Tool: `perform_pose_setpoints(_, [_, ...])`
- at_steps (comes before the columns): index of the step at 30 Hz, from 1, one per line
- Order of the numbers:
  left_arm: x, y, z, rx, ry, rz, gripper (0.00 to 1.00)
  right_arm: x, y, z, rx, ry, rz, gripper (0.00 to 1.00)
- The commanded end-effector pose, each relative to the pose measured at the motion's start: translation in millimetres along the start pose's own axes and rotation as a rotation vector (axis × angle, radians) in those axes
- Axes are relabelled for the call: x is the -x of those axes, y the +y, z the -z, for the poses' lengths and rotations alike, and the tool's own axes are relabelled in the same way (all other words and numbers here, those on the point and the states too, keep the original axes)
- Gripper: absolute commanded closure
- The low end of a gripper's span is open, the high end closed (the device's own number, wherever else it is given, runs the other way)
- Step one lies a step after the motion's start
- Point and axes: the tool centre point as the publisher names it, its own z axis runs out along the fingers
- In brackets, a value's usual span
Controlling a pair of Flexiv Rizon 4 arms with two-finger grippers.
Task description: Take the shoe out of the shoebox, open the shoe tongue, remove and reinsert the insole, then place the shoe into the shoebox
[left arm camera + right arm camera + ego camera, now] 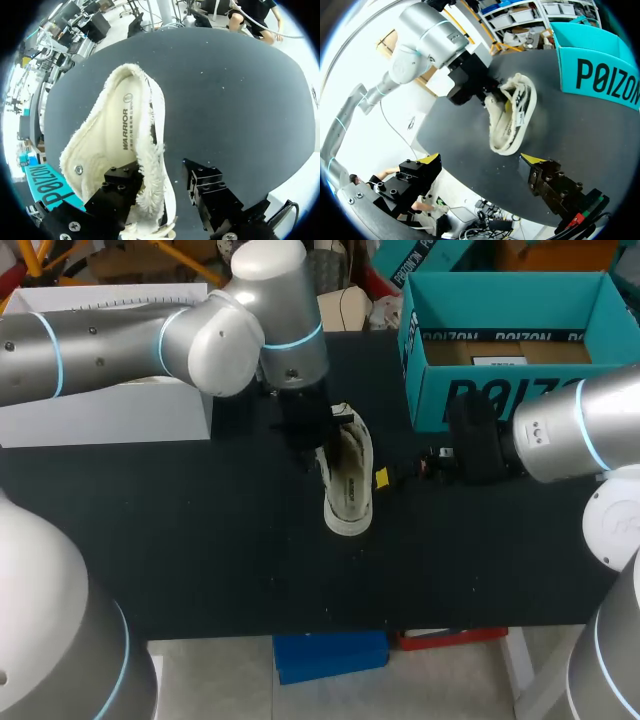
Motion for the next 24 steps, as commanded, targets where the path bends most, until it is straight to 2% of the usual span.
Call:
perform_pose_setpoints(1, [0.3,8.1,-8.8,0.017,0.004,-0.021,0.85,-0.8,0.0,-0.8,0.000,-0.002,-0.001,0.00])
perform_pose_setpoints(2, [0.1,8.6,-9.1,0.018,0.002,-0.025,0.98,-0.8,0.0,-0.8,0.000,-0.002,-0.001,0.00])
perform_pose_setpoints(3, [2.3,5.9,-7.8,0.023,0.003,-0.032,1.00,-0.8,0.0,-0.8,0.000,-0.002,-0.001,0.00])
perform_pose_setpoints(24, [1.6,7.5,-9.7,0.039,0.019,-0.062,1.00,-0.8,0.0,-0.8,0.000,-0.002,-0.001,0.00])
